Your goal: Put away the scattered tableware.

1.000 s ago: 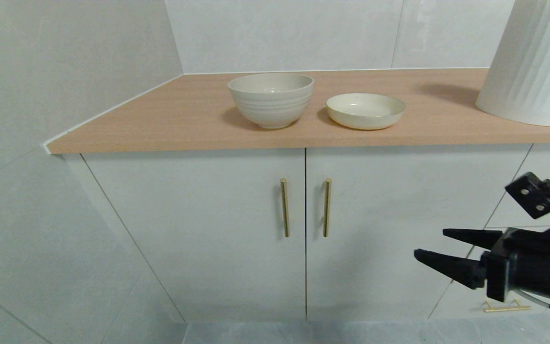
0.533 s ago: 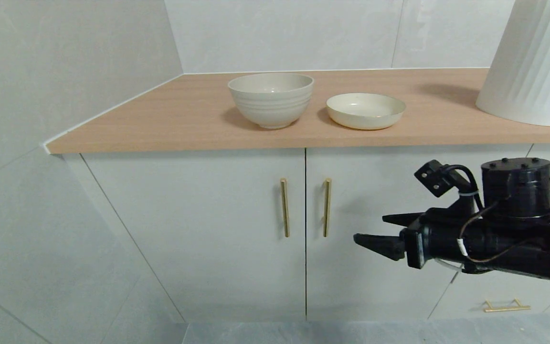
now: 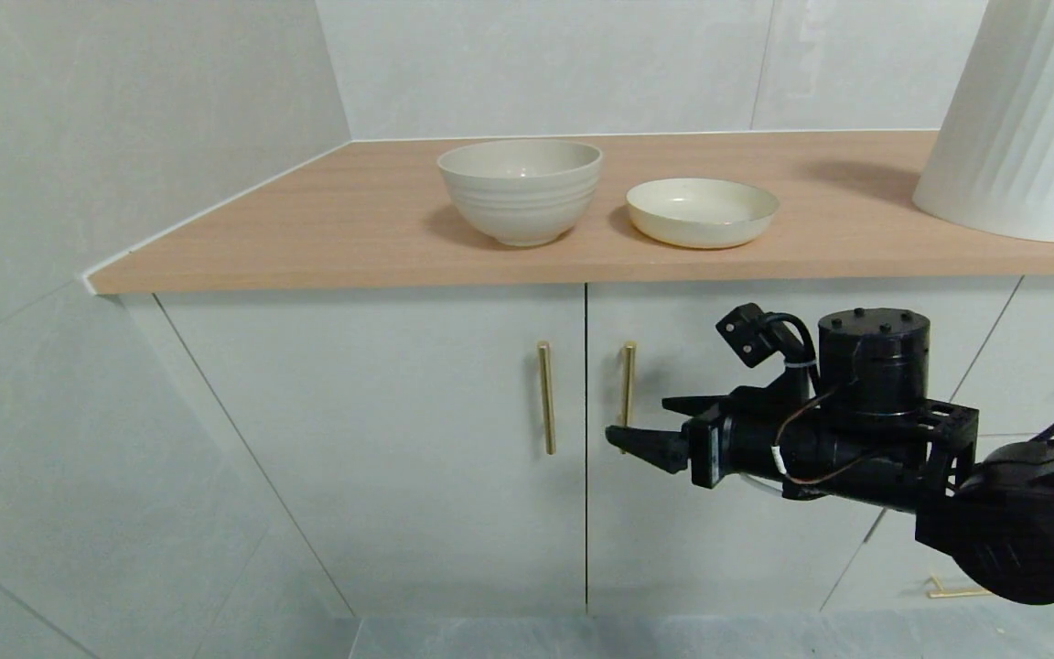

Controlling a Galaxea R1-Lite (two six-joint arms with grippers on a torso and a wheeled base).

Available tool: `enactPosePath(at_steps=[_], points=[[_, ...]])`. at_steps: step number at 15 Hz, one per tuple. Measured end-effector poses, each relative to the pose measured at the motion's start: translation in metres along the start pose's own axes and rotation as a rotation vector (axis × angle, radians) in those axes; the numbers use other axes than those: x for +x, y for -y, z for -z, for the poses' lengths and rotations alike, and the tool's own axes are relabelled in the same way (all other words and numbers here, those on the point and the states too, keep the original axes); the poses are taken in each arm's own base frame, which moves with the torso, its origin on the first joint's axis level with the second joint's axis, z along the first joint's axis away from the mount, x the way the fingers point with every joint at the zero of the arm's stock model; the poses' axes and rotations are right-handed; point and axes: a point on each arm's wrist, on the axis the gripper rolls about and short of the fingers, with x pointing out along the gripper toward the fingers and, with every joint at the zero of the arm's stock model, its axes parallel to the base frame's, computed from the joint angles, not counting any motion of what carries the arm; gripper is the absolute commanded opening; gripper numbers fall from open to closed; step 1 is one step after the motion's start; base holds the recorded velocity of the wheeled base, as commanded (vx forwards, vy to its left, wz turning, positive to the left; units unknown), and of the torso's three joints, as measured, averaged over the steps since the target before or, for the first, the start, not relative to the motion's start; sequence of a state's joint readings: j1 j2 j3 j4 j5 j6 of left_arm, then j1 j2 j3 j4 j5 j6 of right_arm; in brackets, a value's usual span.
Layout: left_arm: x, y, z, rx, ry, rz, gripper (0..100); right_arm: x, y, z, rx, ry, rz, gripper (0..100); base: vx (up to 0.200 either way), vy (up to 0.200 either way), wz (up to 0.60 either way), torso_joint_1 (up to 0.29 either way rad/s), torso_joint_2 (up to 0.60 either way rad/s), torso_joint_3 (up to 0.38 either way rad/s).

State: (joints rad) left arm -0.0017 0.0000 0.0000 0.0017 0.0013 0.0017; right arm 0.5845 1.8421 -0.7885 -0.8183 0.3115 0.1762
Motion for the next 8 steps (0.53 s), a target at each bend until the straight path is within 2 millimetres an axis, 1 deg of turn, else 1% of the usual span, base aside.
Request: enactPosePath(at_steps=[4,8], points=[[0.000,0.000,0.000,0.000,0.000,0.000,100,0.014,0.005,0.006,0.038,0.030,-0.007,100,0.000,0.000,0.00,0.000,0.00,0.000],[0.000,0.000,0.000,0.000,0.000,0.000,100,0.025,0.009,0.006,0.112,0.061,-0.016,100,0.000,0.000,0.00,0.000,0.00,0.000]])
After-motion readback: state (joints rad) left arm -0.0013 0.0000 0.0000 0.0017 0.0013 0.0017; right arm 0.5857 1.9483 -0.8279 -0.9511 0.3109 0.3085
